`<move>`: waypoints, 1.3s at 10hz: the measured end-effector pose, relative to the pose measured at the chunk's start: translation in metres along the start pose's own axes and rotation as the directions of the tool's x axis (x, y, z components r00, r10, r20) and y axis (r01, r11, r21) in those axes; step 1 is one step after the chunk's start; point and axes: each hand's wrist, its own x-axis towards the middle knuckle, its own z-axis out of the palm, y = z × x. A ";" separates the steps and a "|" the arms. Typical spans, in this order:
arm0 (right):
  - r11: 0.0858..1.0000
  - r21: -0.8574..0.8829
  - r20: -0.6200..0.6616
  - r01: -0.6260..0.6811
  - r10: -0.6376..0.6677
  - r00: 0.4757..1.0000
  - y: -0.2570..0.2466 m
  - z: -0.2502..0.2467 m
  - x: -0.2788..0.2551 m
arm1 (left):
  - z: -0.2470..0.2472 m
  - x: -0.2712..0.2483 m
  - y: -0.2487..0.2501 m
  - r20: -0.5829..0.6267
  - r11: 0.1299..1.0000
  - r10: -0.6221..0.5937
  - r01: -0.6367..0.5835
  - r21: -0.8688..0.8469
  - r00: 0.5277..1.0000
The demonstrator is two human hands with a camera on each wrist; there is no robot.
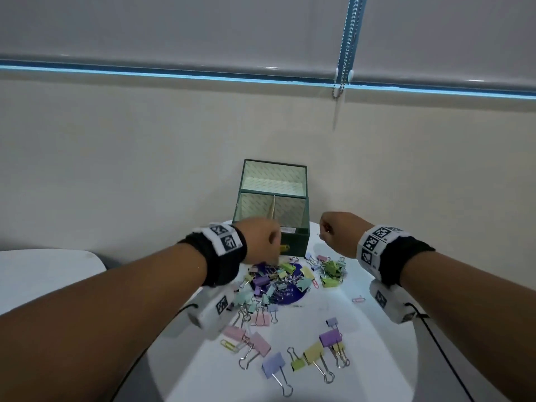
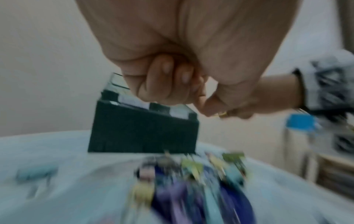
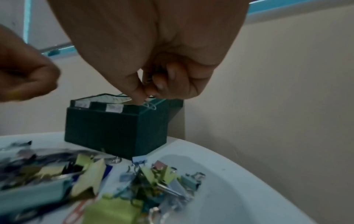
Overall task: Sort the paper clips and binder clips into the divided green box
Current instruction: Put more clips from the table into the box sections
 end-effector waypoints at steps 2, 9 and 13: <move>0.987 0.160 -0.007 -0.033 0.035 0.999 -0.023 -0.002 0.028 | -0.029 0.050 -0.003 -0.158 0.988 -0.148 0.138 -0.068 0.976; 0.492 0.868 0.010 -0.066 0.115 0.993 -0.038 -0.017 0.026 | -0.024 0.018 -0.015 -0.178 0.729 -0.264 0.076 -0.680 0.948; 0.840 0.501 0.107 -0.210 0.180 0.978 0.033 0.016 -0.061 | 0.025 -0.106 -0.028 0.035 0.993 -0.107 0.109 -0.038 0.994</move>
